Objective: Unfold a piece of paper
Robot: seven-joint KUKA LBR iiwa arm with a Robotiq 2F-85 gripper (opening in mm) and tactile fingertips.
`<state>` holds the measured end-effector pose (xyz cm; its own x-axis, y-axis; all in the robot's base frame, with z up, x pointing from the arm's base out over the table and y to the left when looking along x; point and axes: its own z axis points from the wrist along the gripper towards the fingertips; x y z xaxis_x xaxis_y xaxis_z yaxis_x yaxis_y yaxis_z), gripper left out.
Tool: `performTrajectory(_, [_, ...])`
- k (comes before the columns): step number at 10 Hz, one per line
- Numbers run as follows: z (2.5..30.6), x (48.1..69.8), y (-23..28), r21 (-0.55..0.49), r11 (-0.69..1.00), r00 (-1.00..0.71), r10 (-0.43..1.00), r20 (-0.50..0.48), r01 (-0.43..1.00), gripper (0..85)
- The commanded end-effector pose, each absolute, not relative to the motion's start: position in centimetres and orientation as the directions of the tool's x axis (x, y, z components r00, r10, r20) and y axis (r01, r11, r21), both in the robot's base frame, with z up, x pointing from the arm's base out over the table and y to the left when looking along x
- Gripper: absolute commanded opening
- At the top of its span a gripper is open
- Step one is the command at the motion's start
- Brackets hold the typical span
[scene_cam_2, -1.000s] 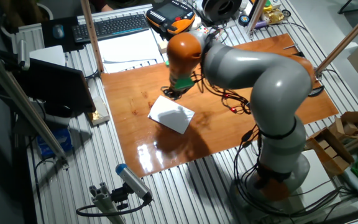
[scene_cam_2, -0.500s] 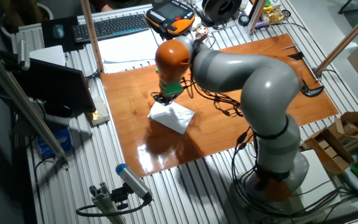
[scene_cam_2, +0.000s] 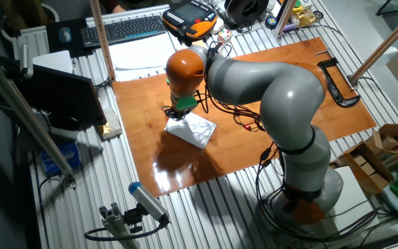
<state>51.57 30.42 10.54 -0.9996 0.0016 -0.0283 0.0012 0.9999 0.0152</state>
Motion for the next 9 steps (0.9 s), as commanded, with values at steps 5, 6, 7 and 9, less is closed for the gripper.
performTrajectory(5, [9.3, 51.7, 30.9, 0.017, 1.000, -1.000, 0.009, -0.020, 0.009, 2.0])
performTrajectory(6, [9.0, 51.8, 30.9, 0.017, 1.000, -1.000, 0.011, -0.022, 0.010, 2.0])
performTrajectory(7, [8.9, 51.9, 30.9, 0.020, 1.000, -1.000, 0.011, -0.020, 0.010, 2.0])
performTrajectory(9, [8.9, 51.9, 30.9, 0.022, 1.000, -1.000, 0.018, -0.017, 0.018, 2.0])
